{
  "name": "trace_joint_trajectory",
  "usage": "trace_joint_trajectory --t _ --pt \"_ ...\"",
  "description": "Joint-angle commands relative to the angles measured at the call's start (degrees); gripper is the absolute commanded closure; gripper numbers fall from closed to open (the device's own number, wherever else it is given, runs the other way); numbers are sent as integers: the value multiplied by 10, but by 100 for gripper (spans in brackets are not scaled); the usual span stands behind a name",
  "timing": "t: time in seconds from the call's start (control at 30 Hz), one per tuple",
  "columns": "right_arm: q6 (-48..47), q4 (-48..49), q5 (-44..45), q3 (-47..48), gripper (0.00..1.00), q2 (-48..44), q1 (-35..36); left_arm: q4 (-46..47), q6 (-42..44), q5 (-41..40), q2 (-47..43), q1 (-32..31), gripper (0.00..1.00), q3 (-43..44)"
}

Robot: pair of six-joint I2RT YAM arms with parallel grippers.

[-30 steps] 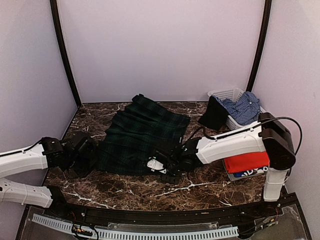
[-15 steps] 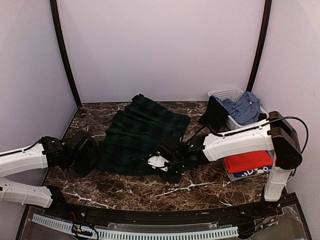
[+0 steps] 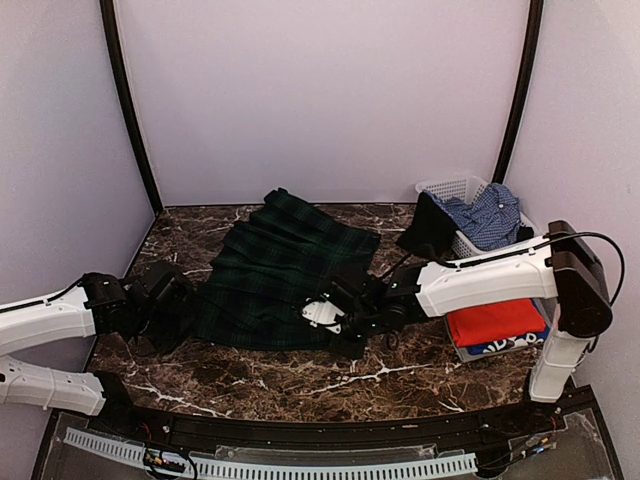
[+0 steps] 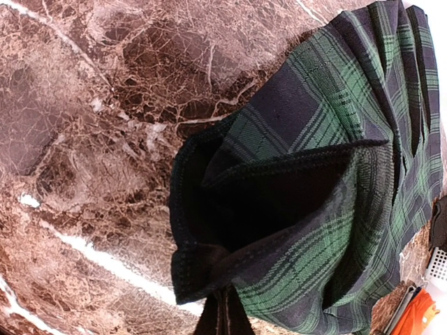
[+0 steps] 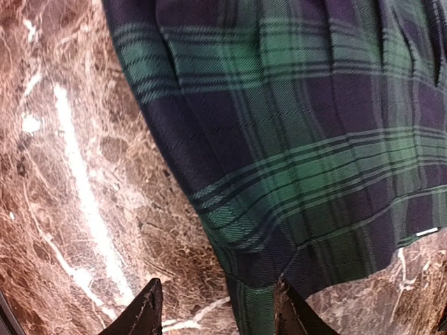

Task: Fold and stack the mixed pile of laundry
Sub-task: Pick up the flattened skirt from the center of the board.

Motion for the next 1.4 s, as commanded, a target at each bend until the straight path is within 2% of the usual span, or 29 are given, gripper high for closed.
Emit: trace_joint_trajectory --t 0.0,0.23,0.4,0.5,0.63,0.8,0.9,1.1,1.23,1.37 --pt "-2 22 15 -3 49 -14 -10 -12 8 -12 -9 5 100 14" --pt "14 25 -3 -9 50 35 -12 -13 6 -15 -10 8 100 14" --pt "13 20 -21 -7 57 59 -12 -18 1 -21 -18 9 100 13" --pt "8 16 -37 -5 71 71 -6 -21 -7 -22 -32 9 100 5" --pt "7 6 -45 5 100 89 12 -22 -19 -14 -57 9 100 -14" --pt "20 -18 -62 22 100 69 50 -48 -29 22 -110 9 100 -45" --pt "33 -40 -73 38 100 52 75 -95 -36 36 -176 9 100 -49" --pt "52 -66 -97 53 100 2 88 -173 -9 6 -277 9 100 8" --pt "55 -77 -125 69 100 -20 70 -162 55 -28 -236 9 100 79" --pt "61 -81 -170 77 100 -45 36 -79 149 -57 -142 9 100 167"
